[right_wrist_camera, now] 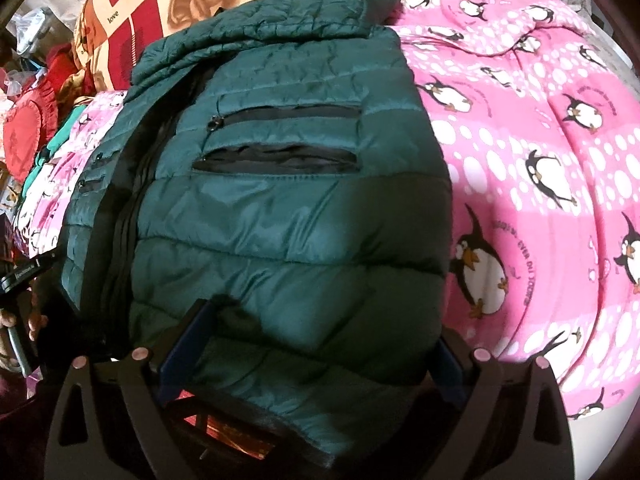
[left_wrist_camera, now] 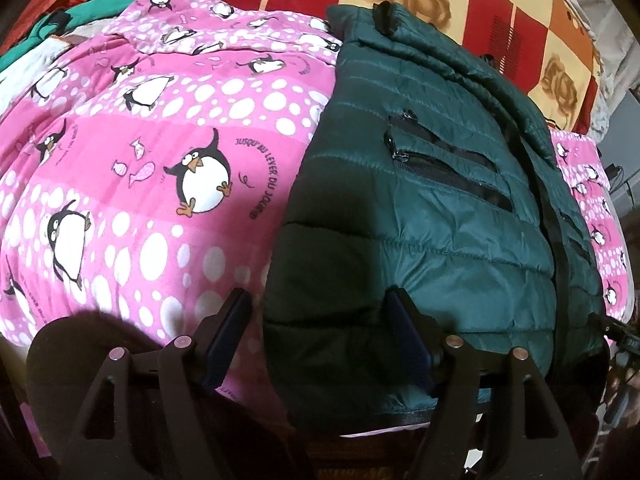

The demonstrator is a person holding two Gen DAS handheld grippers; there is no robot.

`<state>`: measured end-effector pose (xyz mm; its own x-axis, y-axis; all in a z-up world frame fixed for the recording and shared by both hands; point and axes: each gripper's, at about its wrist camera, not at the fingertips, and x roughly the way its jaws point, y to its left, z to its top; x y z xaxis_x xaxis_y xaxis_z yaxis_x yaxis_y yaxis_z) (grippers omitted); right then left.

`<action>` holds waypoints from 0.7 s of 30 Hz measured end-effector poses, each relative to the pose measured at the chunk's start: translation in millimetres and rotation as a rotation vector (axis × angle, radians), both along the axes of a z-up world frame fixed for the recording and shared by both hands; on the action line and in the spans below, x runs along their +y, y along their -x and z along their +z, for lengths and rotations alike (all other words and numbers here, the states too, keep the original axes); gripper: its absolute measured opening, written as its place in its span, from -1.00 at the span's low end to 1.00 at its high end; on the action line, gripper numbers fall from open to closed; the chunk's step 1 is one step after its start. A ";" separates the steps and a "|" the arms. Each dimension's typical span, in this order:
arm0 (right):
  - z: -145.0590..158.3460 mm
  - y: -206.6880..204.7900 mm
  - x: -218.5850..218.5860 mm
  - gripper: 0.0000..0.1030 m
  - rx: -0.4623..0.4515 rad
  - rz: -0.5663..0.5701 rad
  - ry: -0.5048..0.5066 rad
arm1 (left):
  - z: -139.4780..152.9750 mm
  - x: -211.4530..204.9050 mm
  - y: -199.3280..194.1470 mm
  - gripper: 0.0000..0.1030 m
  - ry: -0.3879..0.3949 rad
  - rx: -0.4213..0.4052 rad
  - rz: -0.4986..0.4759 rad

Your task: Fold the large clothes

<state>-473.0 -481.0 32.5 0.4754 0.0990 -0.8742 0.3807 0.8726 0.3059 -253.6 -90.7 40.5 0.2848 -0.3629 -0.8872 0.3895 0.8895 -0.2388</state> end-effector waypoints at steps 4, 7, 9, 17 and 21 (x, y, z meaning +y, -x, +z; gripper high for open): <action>-5.4 3.9 0.9 0.76 -0.021 0.011 -0.027 | -2.2 -3.3 6.0 -0.15 0.002 0.014 -0.029; 1.2 6.5 3.2 0.12 -0.045 0.052 0.010 | 0.5 -9.0 11.1 -0.66 -0.004 0.000 -0.076; 7.5 10.6 -0.9 -0.25 -0.076 0.051 0.015 | 8.9 -13.8 14.6 -1.00 -0.023 -0.038 -0.089; 34.1 15.6 -7.8 -0.60 -0.172 0.068 -0.002 | 41.7 -14.9 14.4 -1.00 0.006 -0.124 -0.093; 46.3 15.0 -11.0 -0.61 -0.212 0.067 -0.016 | 52.0 -18.2 12.9 -1.00 0.018 -0.151 -0.088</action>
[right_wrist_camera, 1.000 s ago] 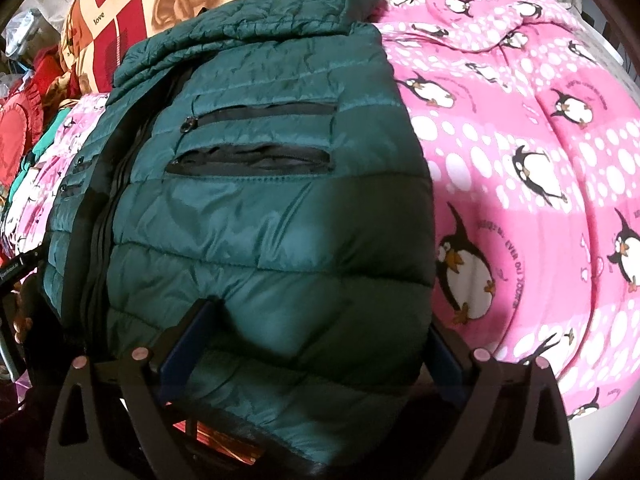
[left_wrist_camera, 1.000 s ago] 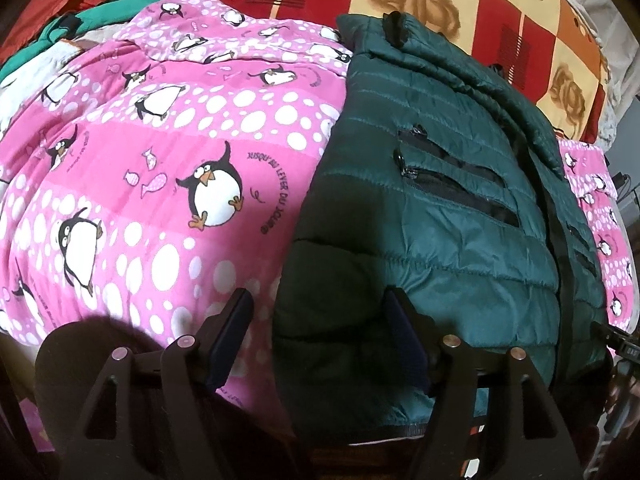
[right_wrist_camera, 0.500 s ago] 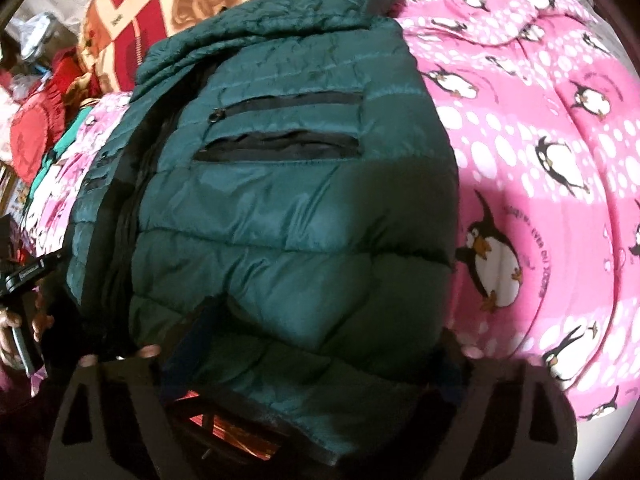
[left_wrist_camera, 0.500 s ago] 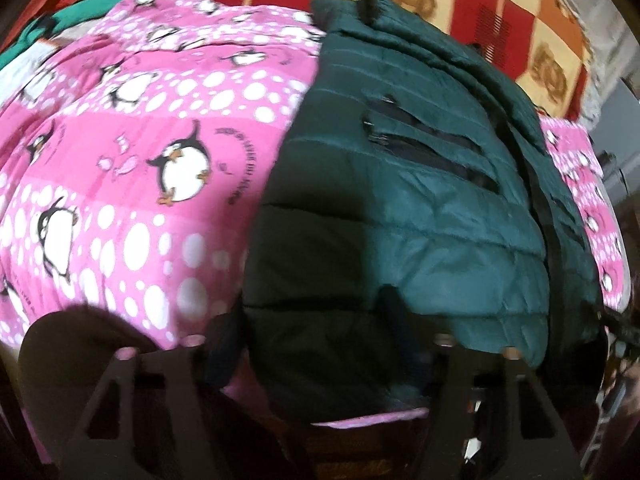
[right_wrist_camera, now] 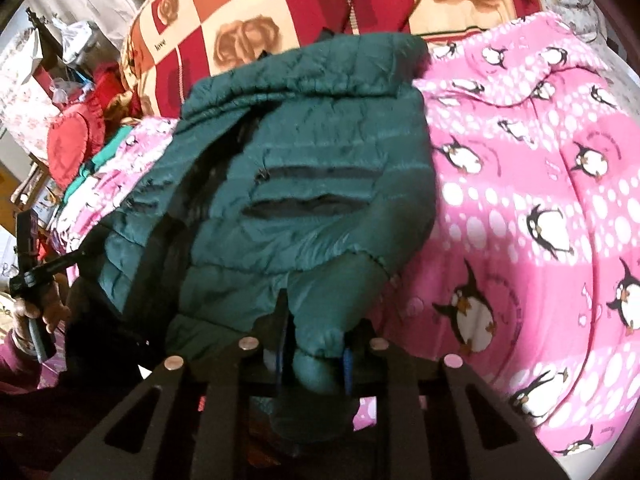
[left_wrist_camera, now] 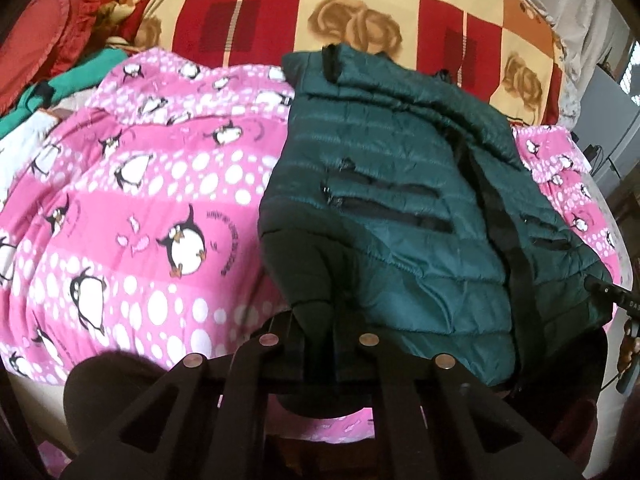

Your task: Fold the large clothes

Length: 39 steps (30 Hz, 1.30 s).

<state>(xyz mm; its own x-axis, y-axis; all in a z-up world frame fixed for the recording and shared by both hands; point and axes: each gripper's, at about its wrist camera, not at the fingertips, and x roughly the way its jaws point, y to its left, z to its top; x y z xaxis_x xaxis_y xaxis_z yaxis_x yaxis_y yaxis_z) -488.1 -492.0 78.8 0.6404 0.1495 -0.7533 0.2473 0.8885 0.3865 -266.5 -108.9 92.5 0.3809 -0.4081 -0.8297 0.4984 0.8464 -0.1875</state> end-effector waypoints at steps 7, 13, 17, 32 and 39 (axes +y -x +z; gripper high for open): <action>28.6 -5.5 -9.7 -0.61 -0.093 -0.039 -0.002 | 27.3 -1.9 -7.1 -1.00 0.062 -0.051 0.031; 49.9 -26.6 -20.2 -0.61 -0.149 -0.075 0.024 | 55.1 -13.8 -25.1 -1.00 0.101 -0.119 0.067; 63.7 -44.0 -28.5 -0.61 -0.178 -0.098 0.052 | 68.4 -32.0 -35.2 -1.00 0.079 -0.194 0.080; 89.8 -125.0 -77.9 -0.61 -0.182 -0.168 0.135 | 92.9 -81.1 -92.6 -1.00 0.064 -0.321 0.154; 88.3 -171.5 -110.9 -0.62 -0.163 -0.228 0.147 | 95.7 -111.2 -136.5 -1.00 0.053 -0.346 0.210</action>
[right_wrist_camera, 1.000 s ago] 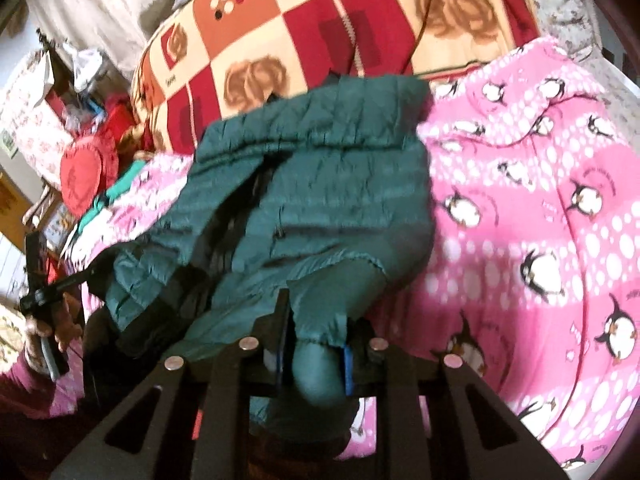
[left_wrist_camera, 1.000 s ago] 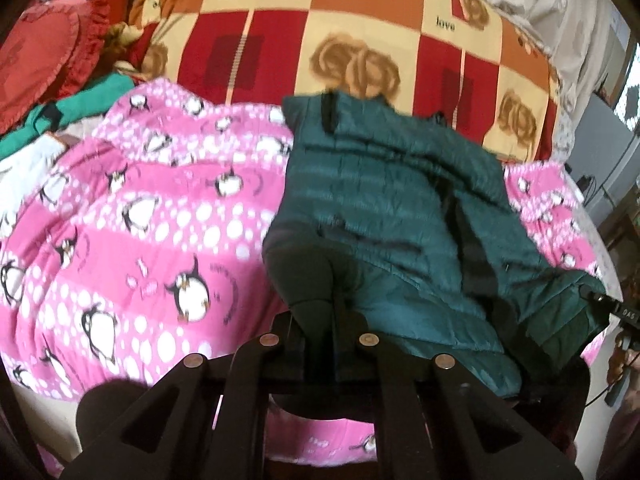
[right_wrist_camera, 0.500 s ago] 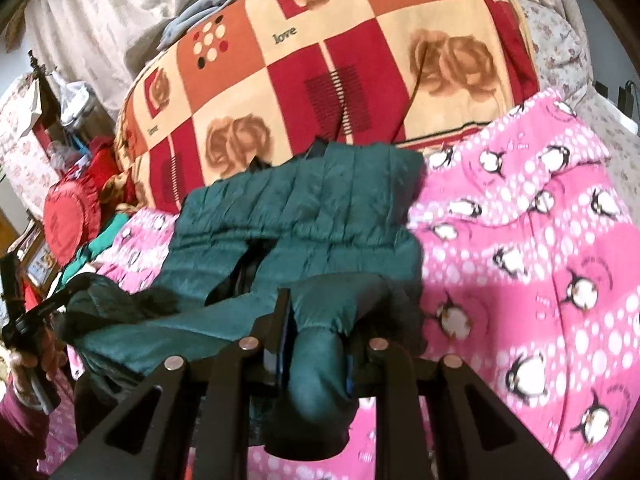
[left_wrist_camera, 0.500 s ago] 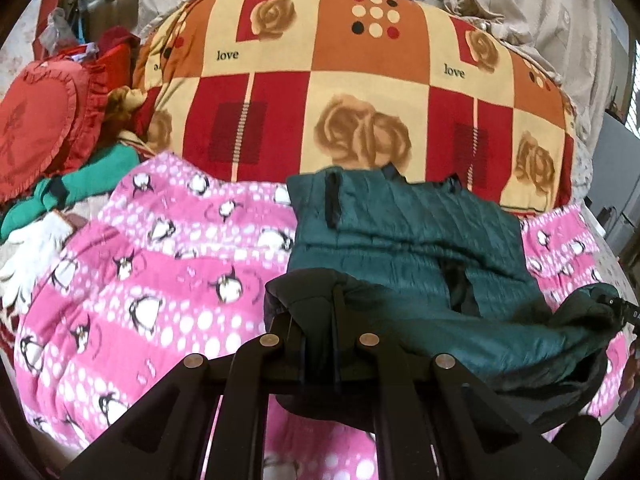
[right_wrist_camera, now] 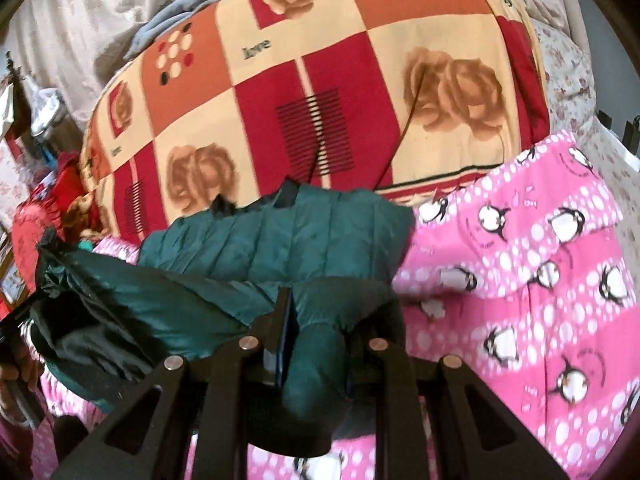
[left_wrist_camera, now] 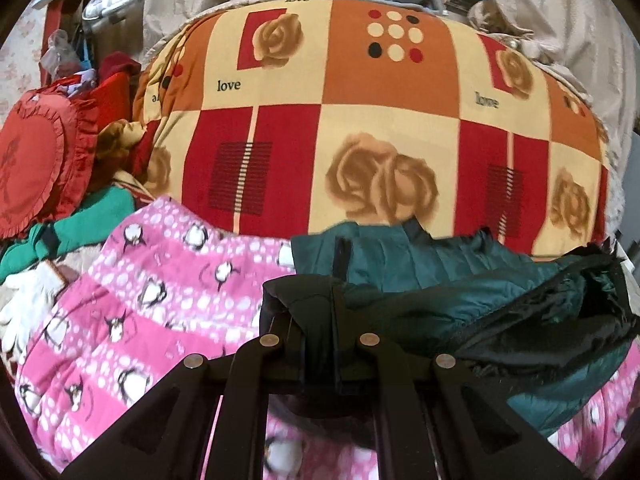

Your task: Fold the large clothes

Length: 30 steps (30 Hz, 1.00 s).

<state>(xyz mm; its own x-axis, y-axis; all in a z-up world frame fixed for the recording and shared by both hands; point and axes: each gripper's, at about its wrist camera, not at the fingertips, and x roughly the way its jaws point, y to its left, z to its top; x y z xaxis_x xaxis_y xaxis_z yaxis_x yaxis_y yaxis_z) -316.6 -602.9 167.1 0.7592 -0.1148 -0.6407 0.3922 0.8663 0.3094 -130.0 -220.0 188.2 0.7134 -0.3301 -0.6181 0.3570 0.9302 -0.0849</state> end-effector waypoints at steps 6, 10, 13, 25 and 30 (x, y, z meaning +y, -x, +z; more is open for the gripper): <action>-13.9 -46.1 -33.8 -0.61 0.025 -0.050 -0.032 | -12.1 -29.7 -49.8 -1.00 -0.003 0.012 0.066; -25.6 -79.2 -48.8 -0.61 0.058 -0.052 -0.034 | -28.1 -47.2 -75.9 -1.00 -0.035 0.016 0.090; -41.9 -98.6 -62.1 -0.61 0.071 -0.075 -0.068 | -47.8 -58.4 -98.1 -1.00 -0.046 0.041 0.109; -60.4 -90.7 -84.9 0.24 -0.079 -0.137 -0.268 | -87.6 -80.0 -137.0 -1.00 -0.023 0.112 0.061; -22.3 -70.1 -54.6 0.33 -0.142 -0.099 -0.130 | -67.5 -62.8 -134.8 -0.87 0.115 0.131 0.052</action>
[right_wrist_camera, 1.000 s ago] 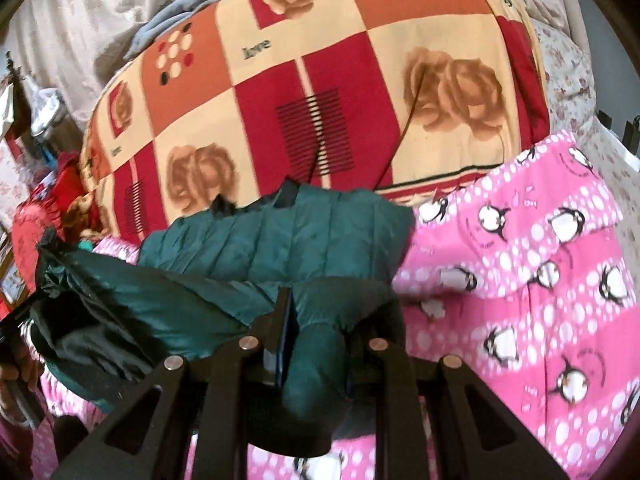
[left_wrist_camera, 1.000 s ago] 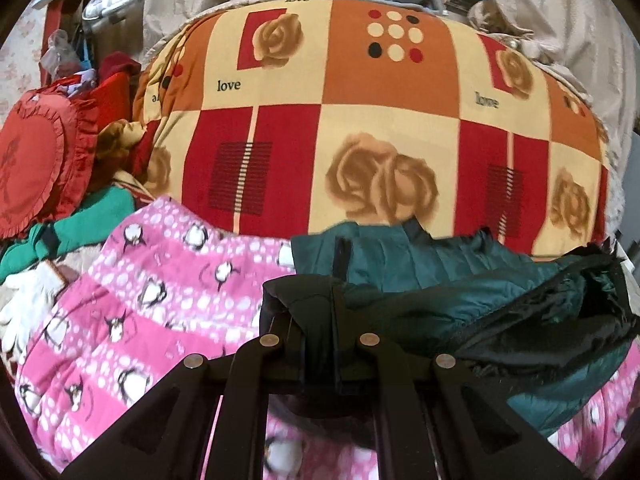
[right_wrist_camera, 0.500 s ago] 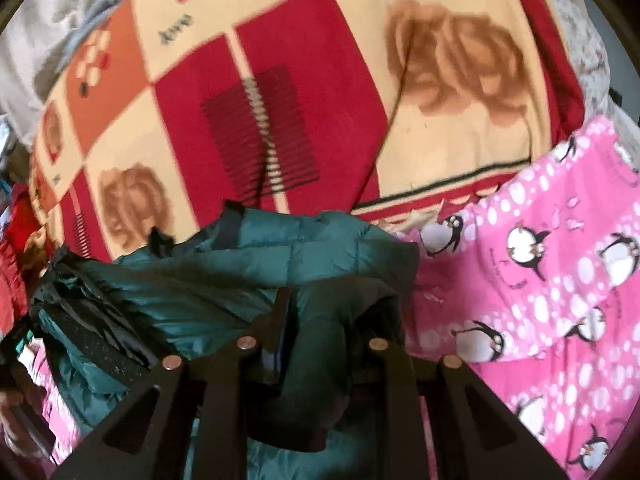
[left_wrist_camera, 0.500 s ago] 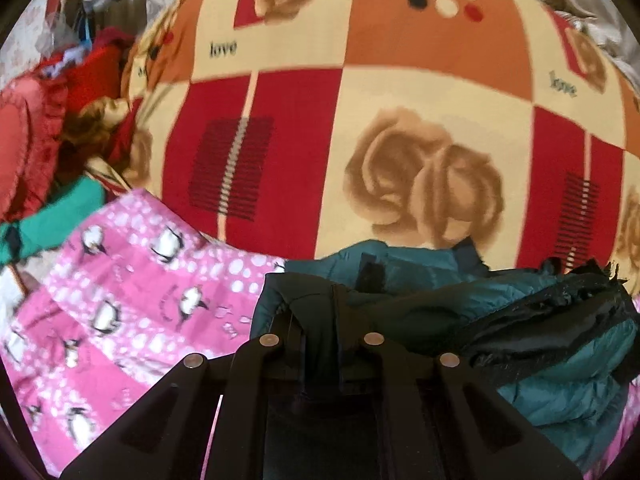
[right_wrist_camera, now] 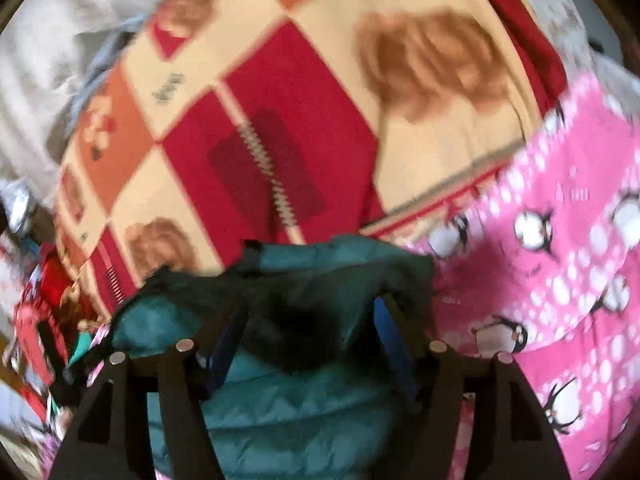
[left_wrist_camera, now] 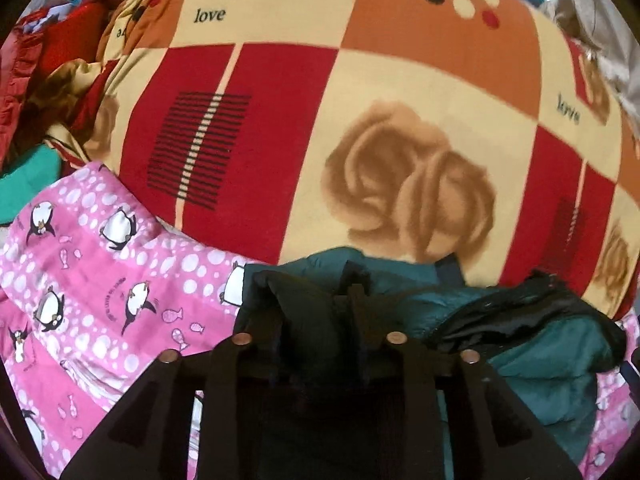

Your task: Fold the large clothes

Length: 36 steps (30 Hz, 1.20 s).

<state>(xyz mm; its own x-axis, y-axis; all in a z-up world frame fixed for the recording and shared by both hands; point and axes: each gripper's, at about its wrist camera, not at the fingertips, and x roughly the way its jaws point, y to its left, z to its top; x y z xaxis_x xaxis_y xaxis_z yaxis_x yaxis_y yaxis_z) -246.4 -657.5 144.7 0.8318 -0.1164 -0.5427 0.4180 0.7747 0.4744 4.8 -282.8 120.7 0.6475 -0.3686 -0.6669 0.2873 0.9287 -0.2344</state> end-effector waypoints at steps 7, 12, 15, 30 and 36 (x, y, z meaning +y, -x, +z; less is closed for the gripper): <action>0.1 -70.0 96.1 0.33 0.095 0.258 0.216 | 27.4 11.1 12.6 -0.40 0.042 -0.075 0.003; -31.9 -139.5 134.1 0.33 0.239 0.293 0.341 | 33.1 18.2 16.6 -0.36 0.014 -0.093 -0.009; -55.3 -169.9 127.1 0.33 0.295 0.227 0.351 | 26.5 15.0 21.5 -0.36 -0.039 -0.100 -0.023; -21.1 -111.3 71.4 0.66 0.258 0.103 0.425 | -20.2 -22.2 6.9 -0.36 -0.172 -0.060 0.027; -59.9 -124.4 18.1 0.69 0.326 0.043 0.348 | -34.7 -29.8 -2.7 -0.35 -0.209 -0.050 0.024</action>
